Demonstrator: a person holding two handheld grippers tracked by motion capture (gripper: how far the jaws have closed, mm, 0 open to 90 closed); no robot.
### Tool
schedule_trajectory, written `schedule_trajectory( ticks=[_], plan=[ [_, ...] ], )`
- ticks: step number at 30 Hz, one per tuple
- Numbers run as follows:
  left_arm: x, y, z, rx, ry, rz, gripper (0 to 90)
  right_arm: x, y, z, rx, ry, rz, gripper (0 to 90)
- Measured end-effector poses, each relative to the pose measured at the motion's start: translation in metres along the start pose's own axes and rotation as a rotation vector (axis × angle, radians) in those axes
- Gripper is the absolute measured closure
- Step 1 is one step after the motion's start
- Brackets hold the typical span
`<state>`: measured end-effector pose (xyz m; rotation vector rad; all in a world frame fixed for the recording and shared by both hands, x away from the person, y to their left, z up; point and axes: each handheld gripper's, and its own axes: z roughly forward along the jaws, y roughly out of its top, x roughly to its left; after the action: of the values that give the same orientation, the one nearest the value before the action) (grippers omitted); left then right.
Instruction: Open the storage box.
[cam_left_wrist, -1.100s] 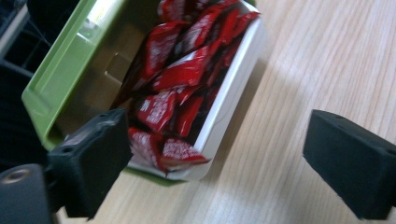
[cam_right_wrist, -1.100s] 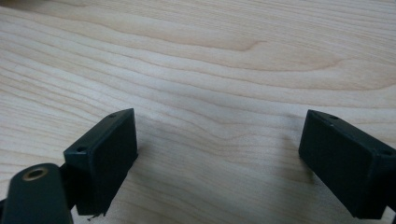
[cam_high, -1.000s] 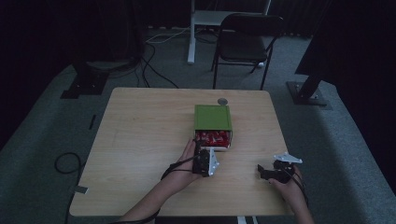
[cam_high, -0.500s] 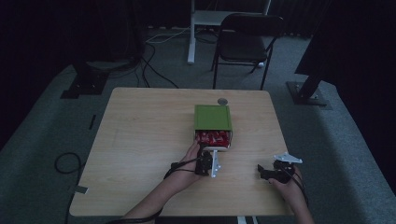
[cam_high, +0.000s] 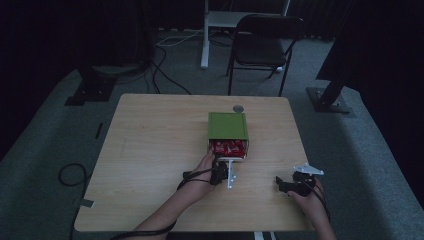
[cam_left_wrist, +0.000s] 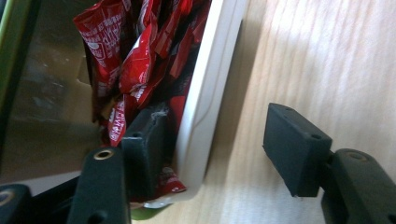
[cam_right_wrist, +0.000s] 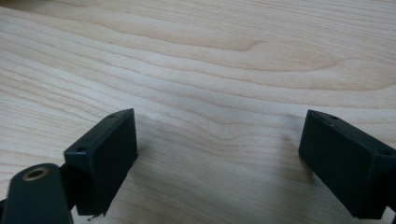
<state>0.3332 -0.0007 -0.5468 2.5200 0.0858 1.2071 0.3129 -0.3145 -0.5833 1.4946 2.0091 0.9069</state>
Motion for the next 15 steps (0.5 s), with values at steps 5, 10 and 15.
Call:
schedule_trajectory(
  ticks=[5, 10, 15],
  plan=[
    [-0.0023, 0.0012, 0.0039, 0.025, 0.023, 0.054, 44.0, 0.0000, 0.0000, 0.0000, 0.000, 0.000, 0.000, 11.1],
    [-0.0048, 0.0014, 0.0069, 0.028, 0.043, 0.075, 49.2, 0.0000, 0.0000, 0.0000, 0.000, 0.000, 0.000, 11.1],
    [-0.0050, 0.0010, 0.0075, 0.023, 0.079, 0.090, 63.1, 0.0000, 0.0000, 0.0000, 0.000, 0.000, 0.000, 11.1]
  ],
)
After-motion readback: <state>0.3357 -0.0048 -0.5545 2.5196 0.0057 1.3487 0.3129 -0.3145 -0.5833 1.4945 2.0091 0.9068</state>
